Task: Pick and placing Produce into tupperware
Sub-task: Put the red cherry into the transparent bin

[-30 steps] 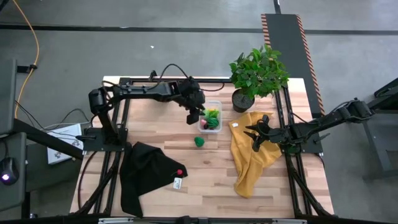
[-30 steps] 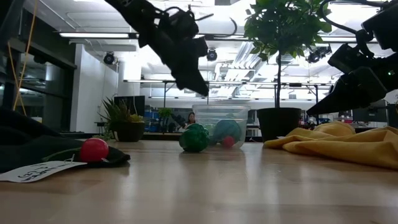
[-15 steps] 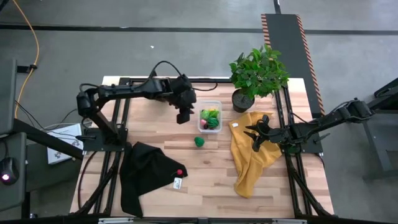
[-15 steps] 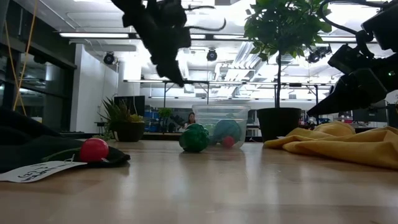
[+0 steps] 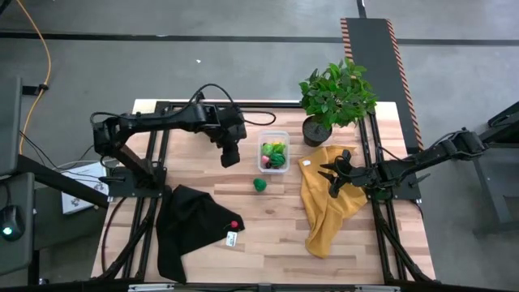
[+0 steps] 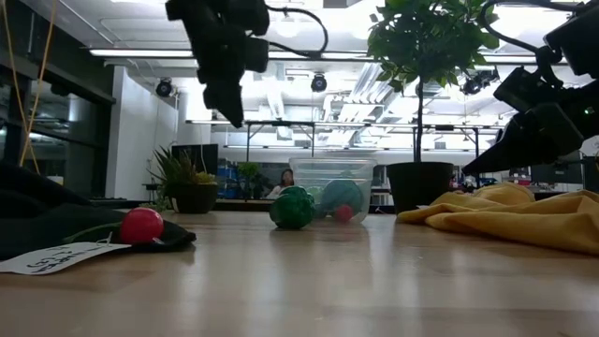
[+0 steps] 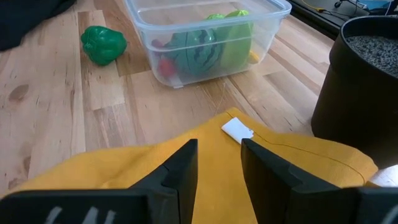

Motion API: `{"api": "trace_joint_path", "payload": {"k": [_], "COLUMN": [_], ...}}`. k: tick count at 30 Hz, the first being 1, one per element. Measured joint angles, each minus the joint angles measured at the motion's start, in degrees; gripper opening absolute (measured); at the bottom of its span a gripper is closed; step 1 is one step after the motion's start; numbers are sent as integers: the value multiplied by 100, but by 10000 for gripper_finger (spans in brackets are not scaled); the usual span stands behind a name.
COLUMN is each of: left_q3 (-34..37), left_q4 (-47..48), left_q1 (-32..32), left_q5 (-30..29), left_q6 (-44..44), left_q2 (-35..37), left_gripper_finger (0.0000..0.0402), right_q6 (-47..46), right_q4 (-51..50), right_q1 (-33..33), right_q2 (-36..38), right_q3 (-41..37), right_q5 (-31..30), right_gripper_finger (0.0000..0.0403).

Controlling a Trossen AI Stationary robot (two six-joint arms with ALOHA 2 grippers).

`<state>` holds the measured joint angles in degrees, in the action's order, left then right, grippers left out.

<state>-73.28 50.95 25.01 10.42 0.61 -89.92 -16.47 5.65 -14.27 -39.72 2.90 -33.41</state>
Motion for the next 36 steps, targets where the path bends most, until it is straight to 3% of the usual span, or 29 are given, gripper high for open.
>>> {"api": "trace_joint_path", "payload": {"k": [12,22,36], "left_q3": [83,358,1619], "left_q4": [1059,1805,1478], "left_q1": [-747,-1502,-2656], "left_q5": [-1291,-1397,-1814], "left_q6": [-1930,-3417,-5643], "left_q2": [456,778,1781], "left_gripper_finger": [117,117,117], "right_q6": [0,0,0], "right_q4": [-37,-74,-74], "right_q1": [-2,-1,-2], "right_q2": [0,0,0], "right_q3": [0,0,0], "right_q5": [0,0,0], "right_gripper_finger": [114,114,114]}}
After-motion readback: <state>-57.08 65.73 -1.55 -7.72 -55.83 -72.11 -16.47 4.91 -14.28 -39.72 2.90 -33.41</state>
